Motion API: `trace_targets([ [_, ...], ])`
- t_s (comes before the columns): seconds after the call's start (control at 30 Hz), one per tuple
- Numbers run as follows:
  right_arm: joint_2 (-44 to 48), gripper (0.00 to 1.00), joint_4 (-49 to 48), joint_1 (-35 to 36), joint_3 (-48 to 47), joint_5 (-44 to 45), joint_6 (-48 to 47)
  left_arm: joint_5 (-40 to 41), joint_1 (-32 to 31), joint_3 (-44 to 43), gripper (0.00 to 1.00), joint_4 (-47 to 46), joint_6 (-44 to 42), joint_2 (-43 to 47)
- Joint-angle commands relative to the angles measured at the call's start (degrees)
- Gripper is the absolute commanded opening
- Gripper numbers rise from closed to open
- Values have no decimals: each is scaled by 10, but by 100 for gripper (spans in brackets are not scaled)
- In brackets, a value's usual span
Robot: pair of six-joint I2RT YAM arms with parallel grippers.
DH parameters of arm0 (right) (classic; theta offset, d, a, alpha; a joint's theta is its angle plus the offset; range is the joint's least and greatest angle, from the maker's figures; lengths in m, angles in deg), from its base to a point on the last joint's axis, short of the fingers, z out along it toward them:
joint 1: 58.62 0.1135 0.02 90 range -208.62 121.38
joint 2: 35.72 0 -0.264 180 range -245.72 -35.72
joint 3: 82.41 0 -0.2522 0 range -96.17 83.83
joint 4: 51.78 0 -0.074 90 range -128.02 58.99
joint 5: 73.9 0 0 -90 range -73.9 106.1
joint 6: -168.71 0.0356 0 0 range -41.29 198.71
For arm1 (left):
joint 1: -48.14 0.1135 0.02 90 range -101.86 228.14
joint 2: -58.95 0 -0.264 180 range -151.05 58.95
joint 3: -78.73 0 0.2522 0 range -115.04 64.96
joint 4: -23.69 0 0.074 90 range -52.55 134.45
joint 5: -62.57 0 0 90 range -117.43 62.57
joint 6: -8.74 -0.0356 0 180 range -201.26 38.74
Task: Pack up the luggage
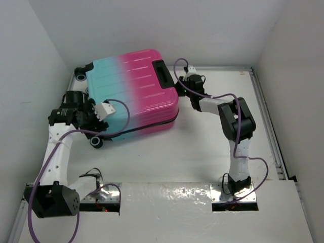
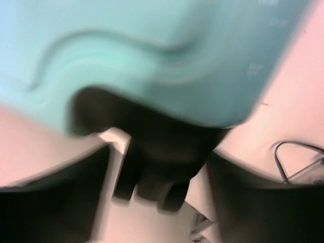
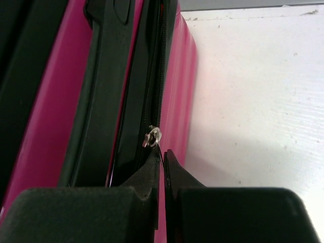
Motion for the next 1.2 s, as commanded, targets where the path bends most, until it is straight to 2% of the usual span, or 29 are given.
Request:
trace_targets([
  [0.0, 72, 0, -81, 31, 36, -2, 12, 12, 20, -60, 100, -69, 118, 16],
  [0.1, 82, 0, -95, 44, 55, 2, 18, -95, 23, -146, 100, -74, 205, 2],
  [0.2, 85, 0, -87, 51, 60, 8, 12, -195, 27, -234, 100, -58, 247, -14],
  [0.27, 87, 0, -84, 55, 63, 9, 11, -217, 28, -264, 100, -52, 266, -25],
  [0.33, 90, 0, -84, 59, 70, 10, 10, -182, 35, -279, 90, -83, 325, -35],
  [0.37, 94, 0, -82, 64, 75, 12, 8, -163, 56, -276, 74, -105, 360, -52],
  [0.47, 108, 0, -81, 74, 86, 25, 1, -54, 94, -277, 57, -112, 398, -119],
  [0.53, 117, 0, -81, 83, 97, 29, -4, -3, 156, -274, 56, -120, 429, -155],
  [0.6, 132, 0, -86, 88, 113, 36, -8, 7, 214, -270, 56, -146, 455, -199],
  [0.67, 150, 0, -90, 99, 125, 47, -10, 35, 221, -265, 57, -174, 457, -236],
  [0.83, 190, 0, -95, 142, 177, 66, -14, 57, 199, -237, 57, -275, 455, -323],
  [0.97, 236, 0, -109, 193, 250, 88, -3, 95, 99, -299, 57, -264, 422, -403],
  [1.17, 323, 0, -102, 295, 331, 158, 5, 36, 19, -401, 56, -204, 429, -507],
])
